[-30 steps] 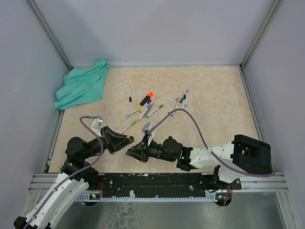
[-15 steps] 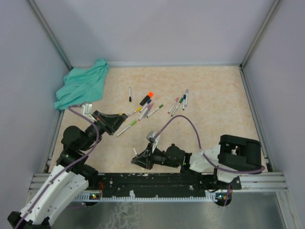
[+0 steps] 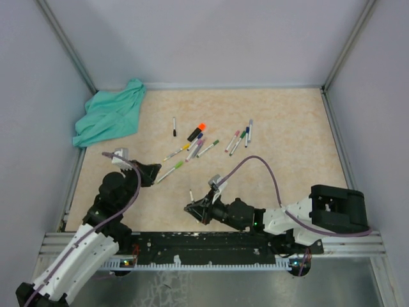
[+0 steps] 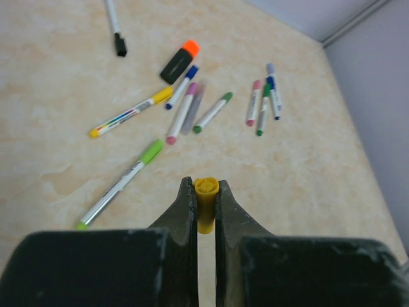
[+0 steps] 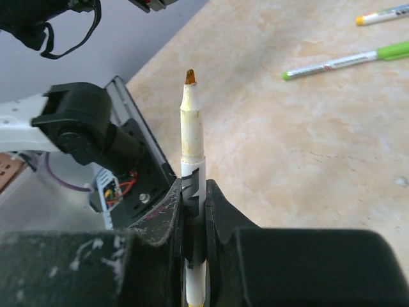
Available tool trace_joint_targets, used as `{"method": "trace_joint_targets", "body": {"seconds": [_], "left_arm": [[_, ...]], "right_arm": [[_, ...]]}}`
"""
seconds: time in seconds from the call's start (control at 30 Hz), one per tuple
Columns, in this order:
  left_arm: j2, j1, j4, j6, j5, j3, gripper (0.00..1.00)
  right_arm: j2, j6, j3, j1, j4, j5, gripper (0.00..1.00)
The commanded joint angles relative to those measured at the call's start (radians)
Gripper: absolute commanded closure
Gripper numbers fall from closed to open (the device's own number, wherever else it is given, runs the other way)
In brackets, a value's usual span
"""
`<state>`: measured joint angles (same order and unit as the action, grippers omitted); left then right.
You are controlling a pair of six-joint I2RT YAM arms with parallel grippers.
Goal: Open the pen caps
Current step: Place the pen cap at the center of the board.
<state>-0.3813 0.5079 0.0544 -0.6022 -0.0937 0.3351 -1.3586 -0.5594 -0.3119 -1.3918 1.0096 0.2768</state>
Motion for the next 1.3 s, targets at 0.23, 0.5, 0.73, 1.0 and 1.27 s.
{"method": "trace_joint_targets", "body": {"seconds": [0.23, 0.5, 0.73, 1.0, 1.27], "left_arm": [[-0.352, -0.103, -0.058, -0.072, -0.096, -0.027, 1.00], [-0.553, -0.326, -0.106, -0.215, -0.028, -0.017, 1.00], [-0.714, -0.339, -0.030, -0.274, -0.128, 0.050, 1.00], [-0.730, -0.340, -0.012, -0.308, -0.243, 0.049, 0.90], [-0.770, -0.339, 0.030, -0.345, -0.283, 0.059, 0.73]], "right_arm": [[0.074, -0.050, 0.043, -0.019, -0.103, 0.264, 1.00], [0.070, -0.057, 0.035, -0.019, -0.127, 0.264, 1.00], [0.066, -0.058, 0.037, -0.019, -0.126, 0.264, 1.00], [0.053, -0.054, 0.029, -0.019, -0.132, 0.260, 1.00], [0.052, -0.056, 0.027, -0.019, -0.133, 0.258, 1.00]]}}
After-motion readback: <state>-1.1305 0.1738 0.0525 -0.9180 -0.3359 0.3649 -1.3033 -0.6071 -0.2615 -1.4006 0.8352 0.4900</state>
